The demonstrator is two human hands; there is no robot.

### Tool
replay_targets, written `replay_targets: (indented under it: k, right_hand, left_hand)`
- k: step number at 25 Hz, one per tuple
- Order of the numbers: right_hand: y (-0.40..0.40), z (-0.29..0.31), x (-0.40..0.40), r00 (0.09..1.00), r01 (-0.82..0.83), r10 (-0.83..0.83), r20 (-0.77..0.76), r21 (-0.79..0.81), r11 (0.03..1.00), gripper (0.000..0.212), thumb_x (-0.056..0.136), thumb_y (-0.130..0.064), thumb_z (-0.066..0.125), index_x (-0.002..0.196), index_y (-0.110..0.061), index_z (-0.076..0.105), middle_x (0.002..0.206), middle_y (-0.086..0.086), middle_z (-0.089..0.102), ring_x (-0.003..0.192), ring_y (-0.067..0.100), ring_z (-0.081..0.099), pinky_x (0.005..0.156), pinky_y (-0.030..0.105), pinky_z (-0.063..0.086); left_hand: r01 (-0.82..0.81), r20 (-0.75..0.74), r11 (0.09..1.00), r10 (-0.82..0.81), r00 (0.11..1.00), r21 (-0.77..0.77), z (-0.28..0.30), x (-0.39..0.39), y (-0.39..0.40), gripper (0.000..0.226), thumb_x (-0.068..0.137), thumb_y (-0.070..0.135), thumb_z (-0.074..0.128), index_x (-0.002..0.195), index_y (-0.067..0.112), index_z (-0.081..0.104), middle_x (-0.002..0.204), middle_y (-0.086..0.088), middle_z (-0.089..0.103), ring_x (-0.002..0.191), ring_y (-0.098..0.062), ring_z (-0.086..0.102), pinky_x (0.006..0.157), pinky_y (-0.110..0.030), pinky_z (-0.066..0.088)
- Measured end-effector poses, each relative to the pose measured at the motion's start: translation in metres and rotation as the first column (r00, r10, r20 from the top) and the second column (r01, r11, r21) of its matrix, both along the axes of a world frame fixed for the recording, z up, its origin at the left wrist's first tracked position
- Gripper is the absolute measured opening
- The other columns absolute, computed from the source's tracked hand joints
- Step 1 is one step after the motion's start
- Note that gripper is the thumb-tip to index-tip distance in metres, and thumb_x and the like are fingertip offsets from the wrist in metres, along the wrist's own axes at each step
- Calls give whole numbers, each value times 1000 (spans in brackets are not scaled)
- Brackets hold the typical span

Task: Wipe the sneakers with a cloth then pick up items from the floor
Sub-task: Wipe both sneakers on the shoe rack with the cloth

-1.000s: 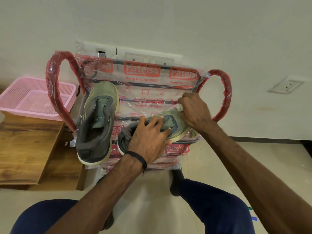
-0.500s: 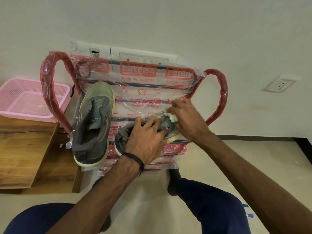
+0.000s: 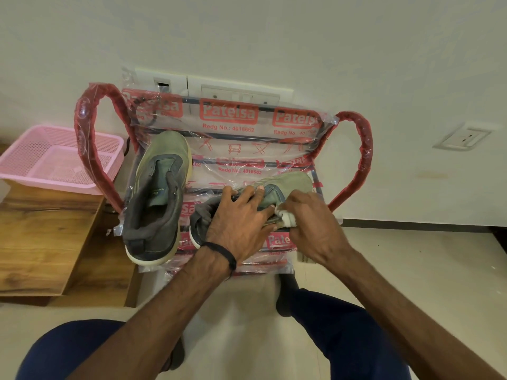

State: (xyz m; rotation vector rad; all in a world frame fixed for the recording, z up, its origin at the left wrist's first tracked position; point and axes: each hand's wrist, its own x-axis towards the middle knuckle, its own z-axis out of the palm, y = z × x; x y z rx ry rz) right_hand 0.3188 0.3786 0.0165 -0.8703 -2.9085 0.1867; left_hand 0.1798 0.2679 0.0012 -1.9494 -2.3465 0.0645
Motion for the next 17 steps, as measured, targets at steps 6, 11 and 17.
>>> replay_targets:
  k: [6,11,17]
  right_hand:
    - [19,1,0,997,-12,-3,74,203,979,44,81,-15,79,123,-12,68,121,8,61,107,29,54,87,41,54]
    - [42,-5,-13,989,141,-121,-86,280,950,41,81,-16,81,119,-5,68,120,15,64,97,34,56,78,42,53]
    - [23,-9,-4,997,74,-71,-29,144,987,41,80,-12,78,119,-11,69,117,7,64,103,25,52,86,37,50]
  left_hand:
    - [10,-8,1000,-10,1000,5,1,0,3,50,103,58,30,143,33,46,159,-7,32,139,-27,30,105,-54,26]
    - [6,8,1000,-6,1000,11,1,-2,2,49,102,57,31,143,34,46,159,-6,32,140,-26,30,105,-54,25]
    - [-5,-12,1000,5,1000,0,0,-1,3,49,102,58,32,143,34,47,159,-7,33,141,-27,30,106,-55,26]
